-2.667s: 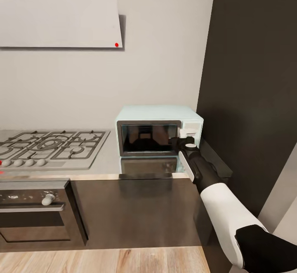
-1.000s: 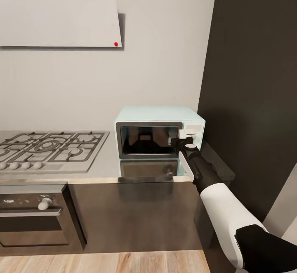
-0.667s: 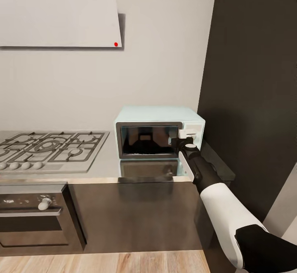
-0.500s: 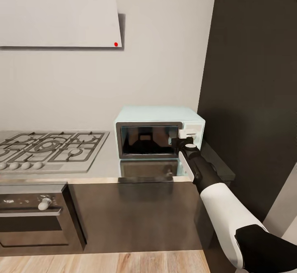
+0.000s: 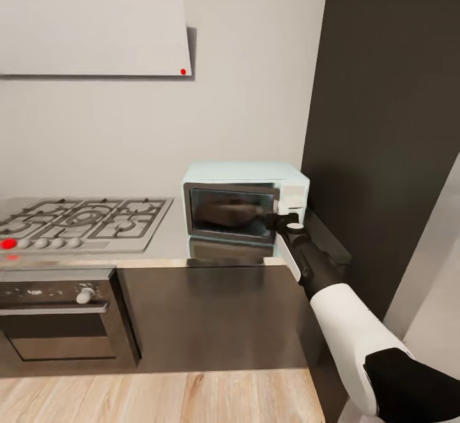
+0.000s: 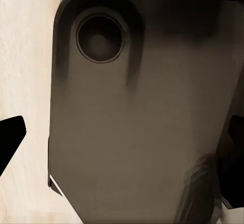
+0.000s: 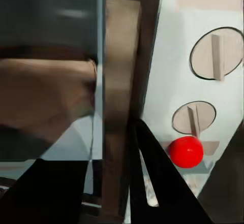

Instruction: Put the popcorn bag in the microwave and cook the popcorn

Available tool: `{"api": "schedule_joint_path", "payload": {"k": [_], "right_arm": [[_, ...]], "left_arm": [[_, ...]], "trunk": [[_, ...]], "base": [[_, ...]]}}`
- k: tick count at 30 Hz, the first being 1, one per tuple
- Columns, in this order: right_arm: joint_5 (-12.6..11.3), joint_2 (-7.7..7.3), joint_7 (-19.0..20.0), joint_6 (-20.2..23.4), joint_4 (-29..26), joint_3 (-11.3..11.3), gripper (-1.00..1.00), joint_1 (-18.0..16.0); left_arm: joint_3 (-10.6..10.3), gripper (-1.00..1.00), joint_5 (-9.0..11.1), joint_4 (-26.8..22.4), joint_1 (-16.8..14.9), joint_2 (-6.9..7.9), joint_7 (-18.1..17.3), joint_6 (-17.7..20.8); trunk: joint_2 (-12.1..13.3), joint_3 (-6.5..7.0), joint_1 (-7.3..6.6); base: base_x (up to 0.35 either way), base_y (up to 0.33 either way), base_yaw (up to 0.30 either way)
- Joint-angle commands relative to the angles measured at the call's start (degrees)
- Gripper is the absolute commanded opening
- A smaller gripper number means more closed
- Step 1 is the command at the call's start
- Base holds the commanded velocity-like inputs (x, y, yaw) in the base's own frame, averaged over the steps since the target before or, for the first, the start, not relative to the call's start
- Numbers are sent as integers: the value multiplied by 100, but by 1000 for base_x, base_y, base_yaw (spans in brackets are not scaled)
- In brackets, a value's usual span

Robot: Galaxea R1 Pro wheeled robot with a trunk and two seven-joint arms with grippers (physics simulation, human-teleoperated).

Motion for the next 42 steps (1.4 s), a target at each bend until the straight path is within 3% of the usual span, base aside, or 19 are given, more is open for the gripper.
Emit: {"api": "schedule_joint_path", "payload": {"k": [1, 12, 33, 34, 42], "right_arm": [[-5, -5, -57, 35, -4, 15, -100, -4], [1, -4, -57, 32, -4, 15, -100, -4], [1, -11, -43, 65, -4, 15, -100, -4], [1, -7, -46, 58, -4, 15, 100, -4], [-4, -22, -21, 133, -4, 15, 100, -4]], "left_arm": [[-11, 100, 50, -8, 2, -1, -1, -6], [-12, 100, 59, -9, 2, -1, -4, -15], [0, 100, 76, -9, 2, -1, -9, -10], [0, 100, 76, -11, 2, -1, -9, -8], [-6, 100, 84, -6, 2, -1, -7, 12]], "trunk": [[-3, -6, -4], [-3, -6, -4], [-3, -6, -4], [-3, -6, -4], [-3, -6, -4]], "base": [[-345, 0, 0], [-224, 0, 0], [-6, 0, 0], [0, 0, 0], [0, 0, 0]]}}
